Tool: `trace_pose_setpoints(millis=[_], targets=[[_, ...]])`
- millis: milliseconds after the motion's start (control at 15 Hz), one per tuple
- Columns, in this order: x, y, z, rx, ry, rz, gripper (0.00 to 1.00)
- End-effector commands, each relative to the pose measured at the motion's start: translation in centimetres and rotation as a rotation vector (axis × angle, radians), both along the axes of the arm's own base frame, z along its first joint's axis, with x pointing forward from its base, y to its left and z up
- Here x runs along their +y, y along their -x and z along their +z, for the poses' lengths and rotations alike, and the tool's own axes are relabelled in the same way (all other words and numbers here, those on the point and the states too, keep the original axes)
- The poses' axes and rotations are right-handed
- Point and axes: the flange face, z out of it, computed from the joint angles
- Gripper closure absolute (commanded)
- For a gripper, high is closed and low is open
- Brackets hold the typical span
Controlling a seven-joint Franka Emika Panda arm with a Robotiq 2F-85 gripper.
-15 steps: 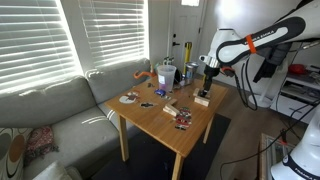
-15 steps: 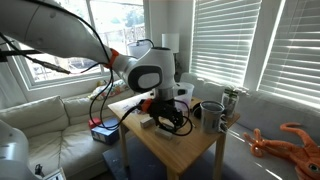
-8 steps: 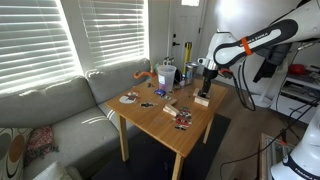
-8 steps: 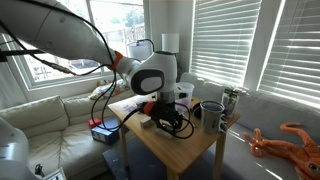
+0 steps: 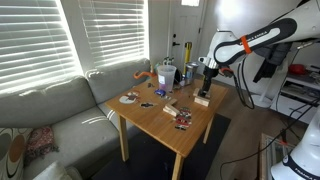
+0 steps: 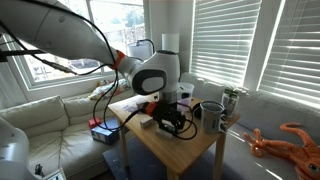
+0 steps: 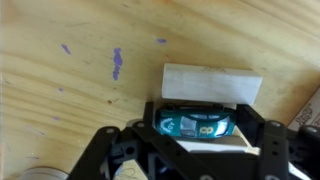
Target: Put the toy car on top of the block then stack up the blocks
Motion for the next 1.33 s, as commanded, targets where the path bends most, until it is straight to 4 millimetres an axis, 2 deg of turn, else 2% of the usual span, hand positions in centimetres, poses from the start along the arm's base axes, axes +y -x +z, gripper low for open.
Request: trace_pose_setpoints(millis=[0,400,733,1267], targets=[[-0.3,1.0,1.6,-0.045,-0.008,-0.007,0.44],[-0.1,2.1,2.7,-0.063,-0.029,-0.031,0.44],[0.1,2.8,2.0,-0.007,-0.034,-0.016,0.44],[0.0,3.6,2.0,0.03,-0.018,-0.024,0.44]])
